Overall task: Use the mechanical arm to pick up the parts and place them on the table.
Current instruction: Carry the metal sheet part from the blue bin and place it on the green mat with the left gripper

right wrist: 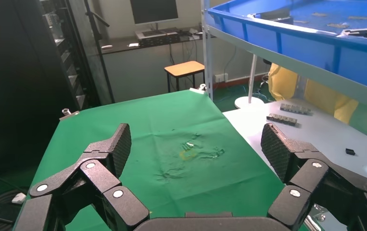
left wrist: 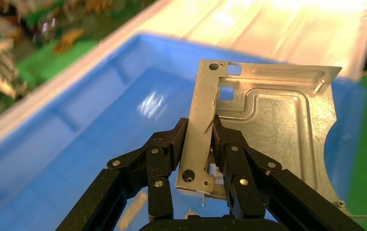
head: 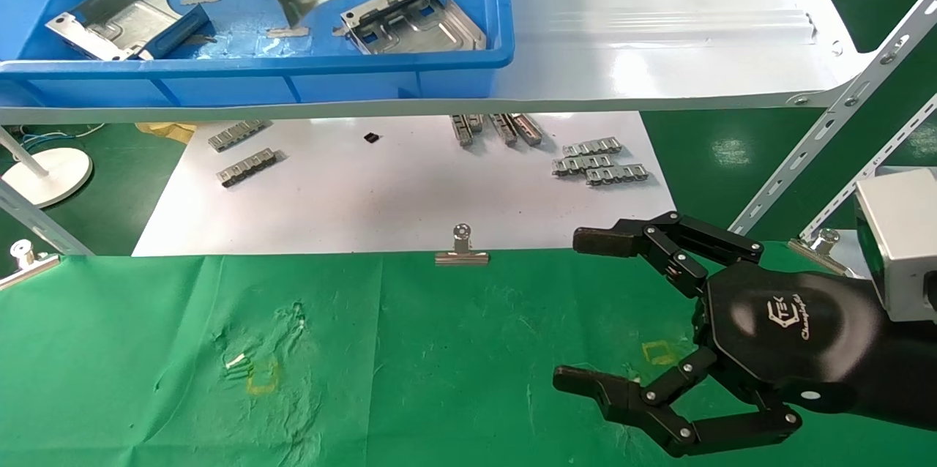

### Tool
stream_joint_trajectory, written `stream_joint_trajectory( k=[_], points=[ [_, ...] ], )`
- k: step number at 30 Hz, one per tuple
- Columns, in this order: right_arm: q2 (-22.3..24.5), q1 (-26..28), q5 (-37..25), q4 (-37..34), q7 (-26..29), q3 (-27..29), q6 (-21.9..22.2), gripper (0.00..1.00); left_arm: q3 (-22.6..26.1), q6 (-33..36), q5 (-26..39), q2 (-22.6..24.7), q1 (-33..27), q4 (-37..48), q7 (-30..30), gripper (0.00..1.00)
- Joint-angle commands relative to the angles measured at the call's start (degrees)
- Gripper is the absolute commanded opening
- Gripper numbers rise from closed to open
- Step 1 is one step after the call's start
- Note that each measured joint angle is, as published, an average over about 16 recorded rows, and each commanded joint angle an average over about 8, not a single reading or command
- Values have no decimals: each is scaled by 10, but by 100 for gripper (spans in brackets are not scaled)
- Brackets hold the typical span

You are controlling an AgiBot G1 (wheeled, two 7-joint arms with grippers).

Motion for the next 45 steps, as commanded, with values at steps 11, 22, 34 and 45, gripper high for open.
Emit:
stream_joint_trajectory(
  k=[11, 22, 34, 45],
  points=[
    [0, 0, 0, 0, 0, 0, 0, 100, -15, 116, -59, -59, 38, -55, 133, 0],
    [0, 0, 0, 0, 0, 0, 0, 100, 69, 118, -232, -200, 192, -333, 150, 0],
    [0, 0, 0, 0, 0, 0, 0, 100, 192, 106, -301, -312, 322, -392, 221, 0],
    [0, 0, 0, 0, 0, 0, 0, 100, 242, 35, -223, -263, 356, -273, 337, 37]
  ],
)
